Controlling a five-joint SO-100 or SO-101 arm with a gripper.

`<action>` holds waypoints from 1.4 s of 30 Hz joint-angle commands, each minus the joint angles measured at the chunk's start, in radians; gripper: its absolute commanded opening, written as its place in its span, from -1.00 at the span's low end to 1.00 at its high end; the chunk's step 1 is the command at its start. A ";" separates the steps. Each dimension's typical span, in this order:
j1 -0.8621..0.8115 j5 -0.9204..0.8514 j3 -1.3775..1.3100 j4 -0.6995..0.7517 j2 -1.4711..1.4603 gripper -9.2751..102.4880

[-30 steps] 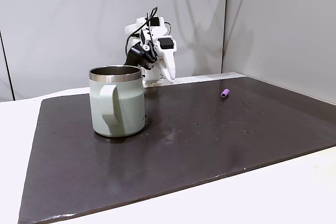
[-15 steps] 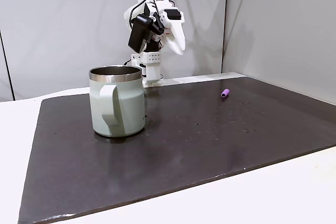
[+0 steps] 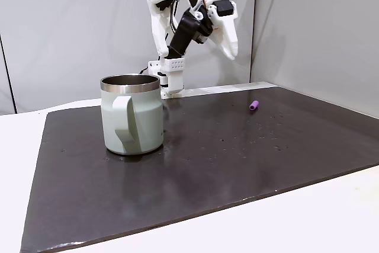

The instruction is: Grasp a pengrip and put it in the cup.

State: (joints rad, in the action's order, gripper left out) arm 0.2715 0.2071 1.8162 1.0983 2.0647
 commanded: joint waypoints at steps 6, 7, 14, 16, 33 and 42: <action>0.301 -0.026 -0.106 0.064 -0.083 -0.83; 0.334 -0.026 -0.106 0.072 -0.086 -0.83; 0.477 -0.026 -0.109 0.123 -0.155 -0.83; 0.485 -0.035 -0.109 0.124 -0.175 -0.80; 0.486 -0.137 -0.227 0.178 -0.586 -0.51; 0.462 -0.264 -0.291 0.175 -0.712 -0.54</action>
State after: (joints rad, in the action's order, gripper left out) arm 0.7501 -0.0245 1.5800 1.2655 1.3514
